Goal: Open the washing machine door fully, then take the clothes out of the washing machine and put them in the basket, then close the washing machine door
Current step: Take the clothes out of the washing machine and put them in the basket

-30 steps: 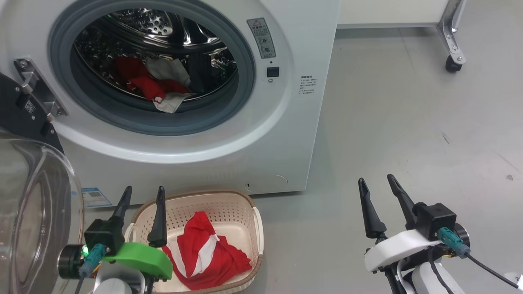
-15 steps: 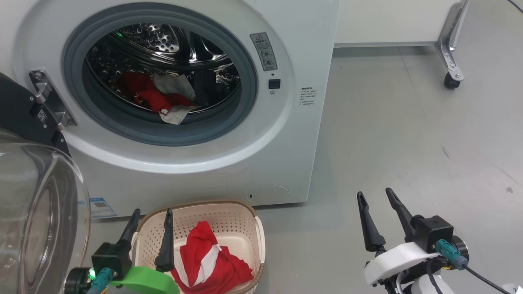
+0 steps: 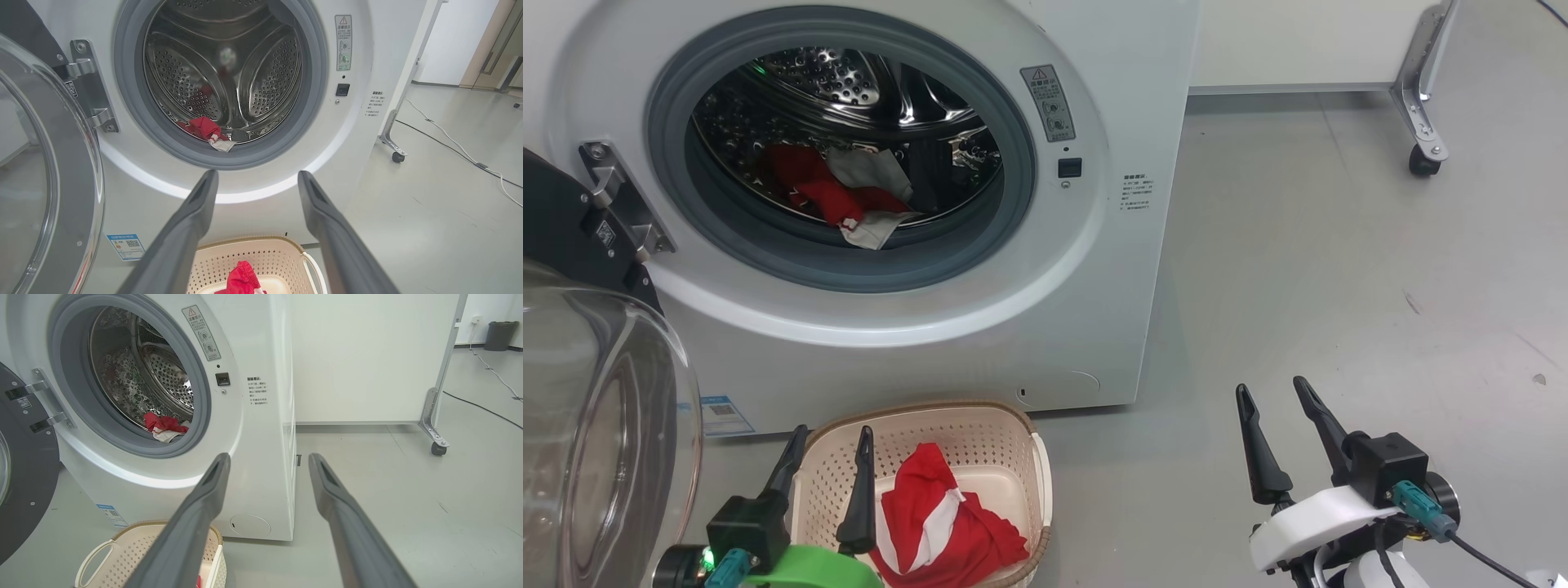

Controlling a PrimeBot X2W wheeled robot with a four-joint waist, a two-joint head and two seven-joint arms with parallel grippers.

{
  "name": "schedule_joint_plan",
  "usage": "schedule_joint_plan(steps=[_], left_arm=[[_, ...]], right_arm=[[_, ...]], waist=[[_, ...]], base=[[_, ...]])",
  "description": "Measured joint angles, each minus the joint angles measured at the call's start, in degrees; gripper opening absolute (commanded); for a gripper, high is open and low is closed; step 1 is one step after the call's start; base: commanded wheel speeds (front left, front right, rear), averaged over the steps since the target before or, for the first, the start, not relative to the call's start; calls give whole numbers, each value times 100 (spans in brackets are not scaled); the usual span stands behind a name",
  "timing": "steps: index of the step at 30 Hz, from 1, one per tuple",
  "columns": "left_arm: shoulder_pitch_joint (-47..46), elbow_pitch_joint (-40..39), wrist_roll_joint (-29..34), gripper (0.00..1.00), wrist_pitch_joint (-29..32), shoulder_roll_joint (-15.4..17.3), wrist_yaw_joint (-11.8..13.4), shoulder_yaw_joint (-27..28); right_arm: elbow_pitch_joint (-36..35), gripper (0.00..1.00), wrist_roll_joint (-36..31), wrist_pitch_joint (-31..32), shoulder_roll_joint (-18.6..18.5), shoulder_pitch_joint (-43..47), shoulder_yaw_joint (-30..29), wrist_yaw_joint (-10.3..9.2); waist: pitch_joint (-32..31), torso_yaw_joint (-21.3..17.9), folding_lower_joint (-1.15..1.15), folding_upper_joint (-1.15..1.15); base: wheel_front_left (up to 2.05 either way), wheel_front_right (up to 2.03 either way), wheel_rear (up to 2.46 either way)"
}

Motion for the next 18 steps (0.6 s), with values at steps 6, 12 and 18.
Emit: schedule_joint_plan(steps=[6,12,18], left_arm=[[82,-176,11,100,74,2,21,-9],[136,-358,14,100,196,11,53,-42],[137,-545,100,100,294,21,70,-44]], right_arm=[[-24,100,-1,0,1,0,0,0],[-60,100,-2,0,4,0,14,-4],[-179,100,-4,0,11,-1,22,-4]], waist=[[17,-7,0,0],[60,-30,0,0],[190,-54,0,0]], base=[[0,0,0],[0,0,0],[0,0,0]])
